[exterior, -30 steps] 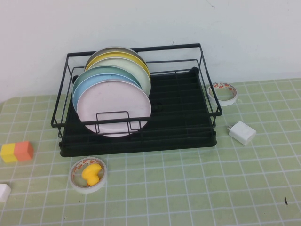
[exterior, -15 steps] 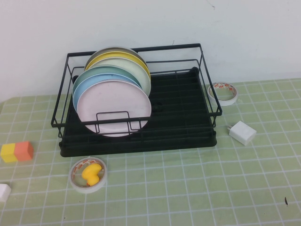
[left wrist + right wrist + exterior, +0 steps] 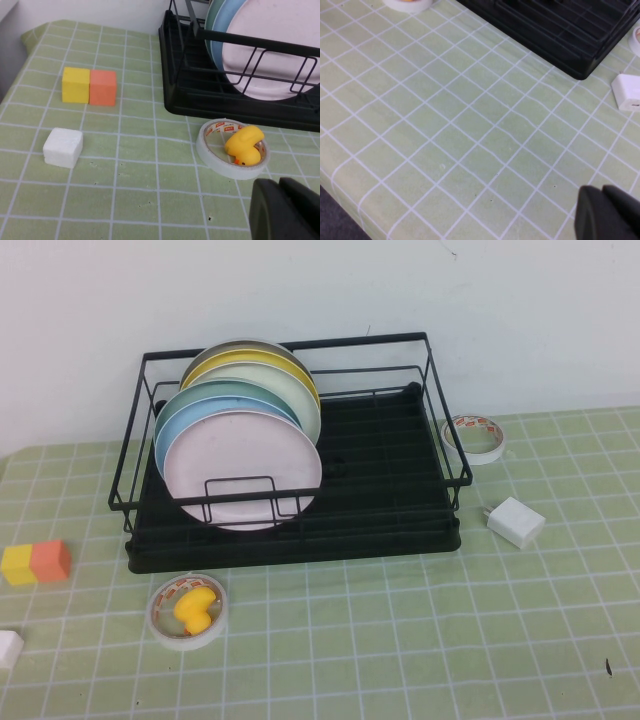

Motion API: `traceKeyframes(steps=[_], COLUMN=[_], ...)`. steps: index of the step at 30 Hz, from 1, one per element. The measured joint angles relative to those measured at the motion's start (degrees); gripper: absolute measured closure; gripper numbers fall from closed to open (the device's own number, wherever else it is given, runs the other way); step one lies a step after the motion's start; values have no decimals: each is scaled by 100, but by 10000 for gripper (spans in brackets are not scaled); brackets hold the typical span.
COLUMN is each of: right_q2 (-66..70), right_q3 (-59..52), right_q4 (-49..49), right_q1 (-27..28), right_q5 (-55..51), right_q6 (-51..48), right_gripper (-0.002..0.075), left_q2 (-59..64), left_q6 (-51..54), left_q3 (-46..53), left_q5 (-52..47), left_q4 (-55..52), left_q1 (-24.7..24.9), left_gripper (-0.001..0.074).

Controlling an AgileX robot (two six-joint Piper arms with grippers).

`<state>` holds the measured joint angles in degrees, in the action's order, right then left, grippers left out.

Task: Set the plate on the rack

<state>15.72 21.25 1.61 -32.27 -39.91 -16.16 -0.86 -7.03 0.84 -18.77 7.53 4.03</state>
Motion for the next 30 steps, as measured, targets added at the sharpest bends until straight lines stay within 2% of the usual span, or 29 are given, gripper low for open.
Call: traceKeyframes(steps=[18,24,30], right_q2=[-45,-338,-603], right_q3=[0,-82,-820], right_q4=[10,35,25], right_q1=[34,979,2118], right_q5=[0,201,1581], right_q6=[0,0,0], right_gripper=[728,728,728], left_q2=[0,0,0], left_q6=[9,13,13], left_q3=[0,0,0], left_q5=[0,0,0], left_q4=[23,23,23], left_q1=[0,0,0], left_gripper=[736,736,736])
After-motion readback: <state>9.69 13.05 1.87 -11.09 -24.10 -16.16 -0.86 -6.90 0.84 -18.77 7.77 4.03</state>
